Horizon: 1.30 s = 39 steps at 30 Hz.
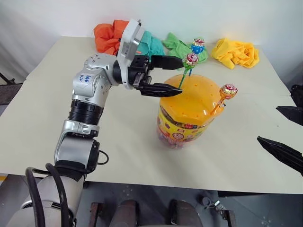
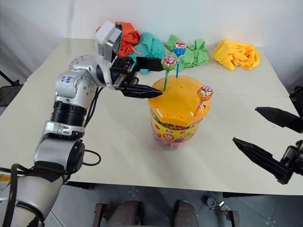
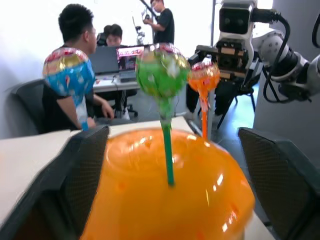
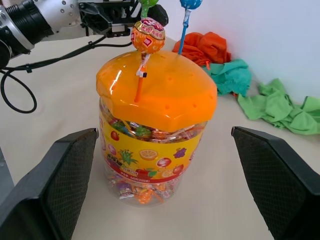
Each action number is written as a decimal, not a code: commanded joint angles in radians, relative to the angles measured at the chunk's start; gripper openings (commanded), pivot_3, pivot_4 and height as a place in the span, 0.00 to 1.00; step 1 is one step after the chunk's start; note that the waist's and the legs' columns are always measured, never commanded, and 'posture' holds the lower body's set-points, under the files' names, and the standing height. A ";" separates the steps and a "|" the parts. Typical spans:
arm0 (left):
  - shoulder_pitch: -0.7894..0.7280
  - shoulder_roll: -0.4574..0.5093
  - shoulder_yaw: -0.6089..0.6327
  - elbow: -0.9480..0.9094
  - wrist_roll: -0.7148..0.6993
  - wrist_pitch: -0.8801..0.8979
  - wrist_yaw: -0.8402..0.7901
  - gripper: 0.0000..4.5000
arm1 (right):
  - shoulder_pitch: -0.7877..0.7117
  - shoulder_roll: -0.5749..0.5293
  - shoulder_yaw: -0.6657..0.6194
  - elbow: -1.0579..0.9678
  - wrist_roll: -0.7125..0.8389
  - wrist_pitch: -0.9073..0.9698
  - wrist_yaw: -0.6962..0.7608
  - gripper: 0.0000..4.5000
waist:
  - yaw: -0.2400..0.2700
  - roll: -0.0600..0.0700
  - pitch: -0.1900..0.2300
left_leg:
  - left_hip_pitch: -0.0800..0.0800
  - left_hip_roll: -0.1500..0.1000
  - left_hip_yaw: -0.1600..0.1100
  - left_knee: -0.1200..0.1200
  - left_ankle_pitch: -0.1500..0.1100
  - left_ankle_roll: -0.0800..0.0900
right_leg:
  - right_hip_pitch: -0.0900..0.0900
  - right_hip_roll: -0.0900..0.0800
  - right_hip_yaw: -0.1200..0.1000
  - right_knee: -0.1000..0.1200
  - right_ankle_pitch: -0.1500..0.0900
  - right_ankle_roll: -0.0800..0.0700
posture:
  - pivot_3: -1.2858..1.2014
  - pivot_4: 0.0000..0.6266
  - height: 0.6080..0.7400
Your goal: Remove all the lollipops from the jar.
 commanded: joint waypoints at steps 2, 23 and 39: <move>-0.035 -0.007 -0.033 0.001 0.031 0.001 -0.024 0.60 | 0.029 0.037 -0.045 -0.036 0.020 -0.042 -0.026 1.00 | -0.001 0.000 0.000 | 0.000 0.000 0.000 0.000 0.000 0.000 | 0.000 0.000 0.000 0.000 0.000 0.000 | 0.52 0.24 1.00; -0.148 0.021 0.047 0.034 0.021 0.092 0.030 0.01 | 0.164 0.198 0.113 -0.082 -0.050 -0.198 -0.022 1.00 | -0.001 0.000 0.000 | 0.000 0.000 0.000 0.001 0.000 0.001 | 0.000 0.000 0.000 0.000 0.000 0.000 | 0.52 0.24 1.00; 0.093 0.317 0.081 0.023 0.147 0.191 0.244 0.01 | 0.035 0.108 0.285 0.031 -0.115 -0.202 -0.011 1.00 | -0.004 0.000 0.000 | 0.001 0.000 0.001 0.002 -0.001 0.001 | -0.001 0.000 0.002 0.003 0.000 0.000 | 0.52 0.24 1.00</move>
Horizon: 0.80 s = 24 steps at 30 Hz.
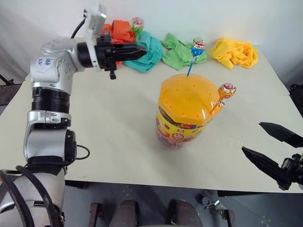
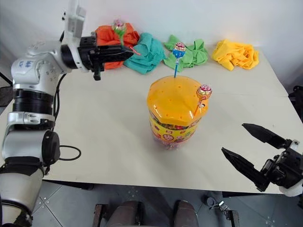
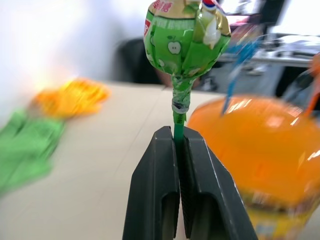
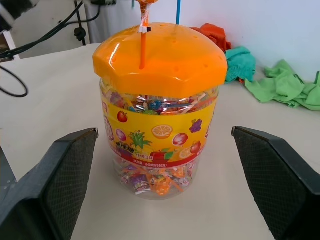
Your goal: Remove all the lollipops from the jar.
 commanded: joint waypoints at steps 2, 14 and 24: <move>0.124 0.051 -0.015 -0.107 0.040 0.109 0.084 0.01 | -0.026 -0.030 0.006 0.015 0.014 0.001 0.004 1.00 | 0.002 0.000 0.000 | 0.000 0.000 0.000 0.000 0.000 0.000 | 0.000 0.000 0.000 0.000 0.000 0.000 | 0.52 0.24 1.00; 0.364 0.140 -0.212 -0.305 0.147 0.352 0.142 0.01 | -0.101 -0.086 0.044 0.062 0.003 0.033 0.000 1.00 | 0.007 -0.004 0.002 | -0.003 0.002 0.000 0.005 -0.002 0.001 | -0.001 0.001 0.000 0.001 0.000 0.000 | 0.52 0.24 1.00; 0.322 0.182 -0.252 -0.287 0.184 0.383 0.140 0.65 | -0.079 -0.087 -0.005 0.045 0.023 0.046 -0.001 1.00 | 0.004 -0.004 0.002 | -0.003 0.002 0.000 0.005 -0.003 0.000 | -0.001 0.001 0.000 0.001 0.000 0.000 | 0.52 0.24 1.00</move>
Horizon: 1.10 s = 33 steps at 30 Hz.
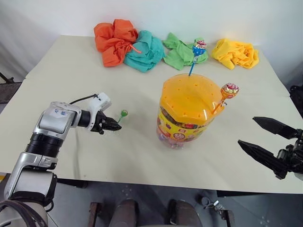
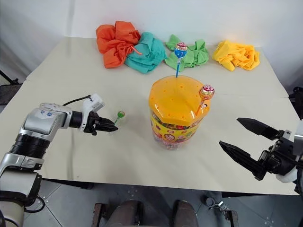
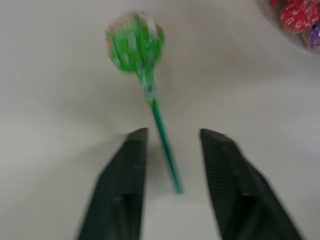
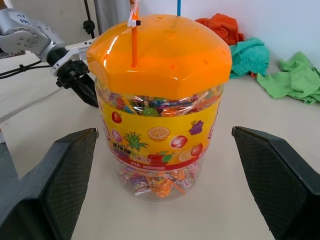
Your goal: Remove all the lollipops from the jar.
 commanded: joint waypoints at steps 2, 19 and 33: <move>-0.062 0.045 0.005 -0.005 0.015 -0.008 -0.031 0.79 | 0.001 -0.011 -0.049 -0.030 0.021 -0.003 -0.004 1.00 | 0.000 0.000 0.000 | 0.000 0.000 0.000 0.000 0.000 0.000 | 0.000 0.000 0.000 0.000 0.000 0.000 | 0.52 0.24 1.00; -0.387 -0.047 0.159 0.140 -0.141 -0.356 -0.321 1.00 | -0.056 -0.056 -0.112 -0.019 0.032 0.000 -0.035 1.00 | -0.001 0.000 0.000 | 0.000 0.000 0.001 0.001 0.000 0.000 | 0.000 0.000 0.000 0.000 0.000 0.000 | 0.52 0.24 1.00; -0.629 -0.391 0.252 0.608 -0.171 -0.670 -0.418 1.00 | -0.115 -0.070 -0.098 -0.034 0.050 0.004 -0.079 1.00 | 0.000 -0.001 0.001 | -0.002 0.000 0.001 0.002 -0.001 0.001 | -0.001 0.000 -0.001 0.000 0.000 0.000 | 0.52 0.24 1.00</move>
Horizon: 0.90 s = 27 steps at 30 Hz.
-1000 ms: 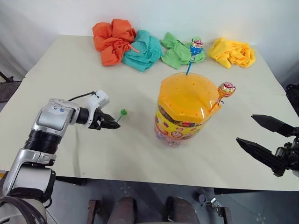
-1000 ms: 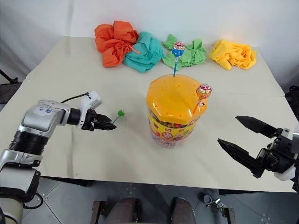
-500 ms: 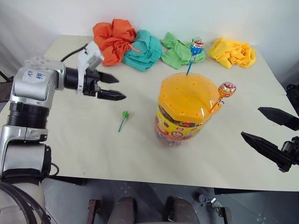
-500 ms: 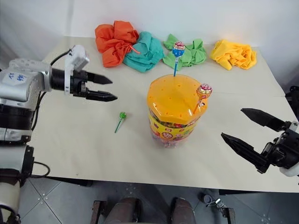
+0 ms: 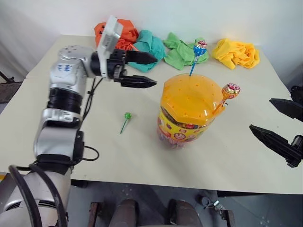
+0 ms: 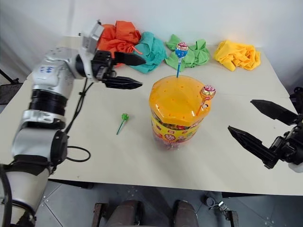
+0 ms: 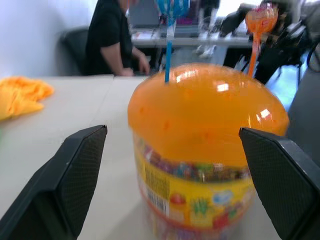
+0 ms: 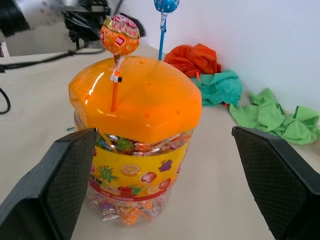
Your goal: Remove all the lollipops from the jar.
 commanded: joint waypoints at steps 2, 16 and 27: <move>-0.134 -0.083 0.058 0.137 -0.019 -0.037 0.006 1.00 | -0.015 -0.007 -0.016 -0.029 0.021 -0.003 -0.024 1.00 | -0.002 0.000 0.000 | 0.000 0.000 0.000 0.000 0.000 0.000 | 0.000 0.000 0.000 0.000 0.000 0.000 | 0.52 0.24 1.00; -0.274 -0.234 0.082 0.331 0.056 -0.078 0.105 0.88 | 0.013 0.053 -0.020 -0.065 0.006 -0.026 -0.065 1.00 | -0.003 -0.001 0.001 | -0.001 0.000 0.000 0.000 0.000 0.001 | -0.001 0.000 0.000 0.000 0.000 0.000 | 0.52 0.24 1.00; -0.307 -0.239 0.094 0.316 0.068 -0.044 0.067 0.14 | 0.044 0.059 -0.076 -0.088 0.039 -0.031 -0.072 1.00 | -0.003 -0.001 0.001 | -0.001 0.000 0.000 0.000 0.000 0.001 | -0.001 0.000 0.000 0.000 0.000 0.000 | 0.52 0.24 1.00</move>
